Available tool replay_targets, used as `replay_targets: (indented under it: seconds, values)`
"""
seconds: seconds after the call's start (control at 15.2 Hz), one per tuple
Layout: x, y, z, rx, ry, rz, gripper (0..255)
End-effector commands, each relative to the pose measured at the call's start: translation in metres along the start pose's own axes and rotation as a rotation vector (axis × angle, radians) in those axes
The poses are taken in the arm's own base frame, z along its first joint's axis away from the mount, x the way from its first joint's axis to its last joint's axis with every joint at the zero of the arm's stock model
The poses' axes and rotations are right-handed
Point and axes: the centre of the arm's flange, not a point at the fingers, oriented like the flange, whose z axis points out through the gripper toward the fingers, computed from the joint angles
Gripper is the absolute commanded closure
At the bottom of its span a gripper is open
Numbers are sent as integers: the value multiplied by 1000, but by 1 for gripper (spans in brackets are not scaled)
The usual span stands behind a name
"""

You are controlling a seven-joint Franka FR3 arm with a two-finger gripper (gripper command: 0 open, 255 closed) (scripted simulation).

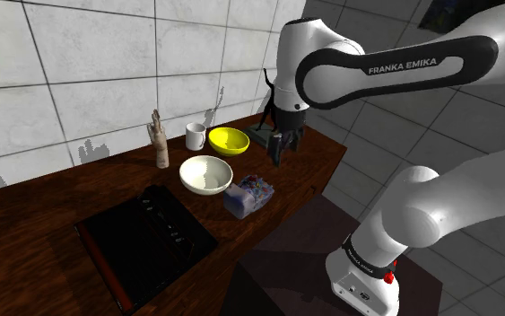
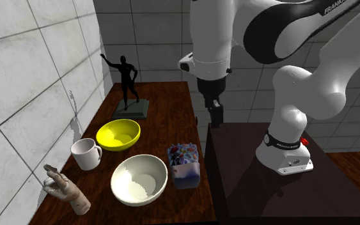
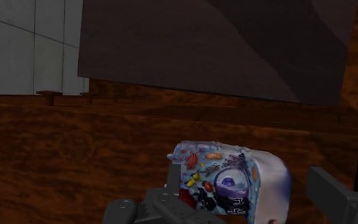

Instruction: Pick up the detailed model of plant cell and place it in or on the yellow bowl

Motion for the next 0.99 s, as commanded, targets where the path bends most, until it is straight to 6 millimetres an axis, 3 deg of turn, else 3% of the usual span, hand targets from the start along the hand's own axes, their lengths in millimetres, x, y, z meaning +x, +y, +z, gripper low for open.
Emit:
replay_targets:
  seconds: [0.0, 0.79, 0.92]
  values:
    - [11, -18, 19, -21, 7, 11, 0]
    - [88, -117, 132, -152, 39, 73, 0]
    - [91, -119, 141, -157, 40, 75, 0]
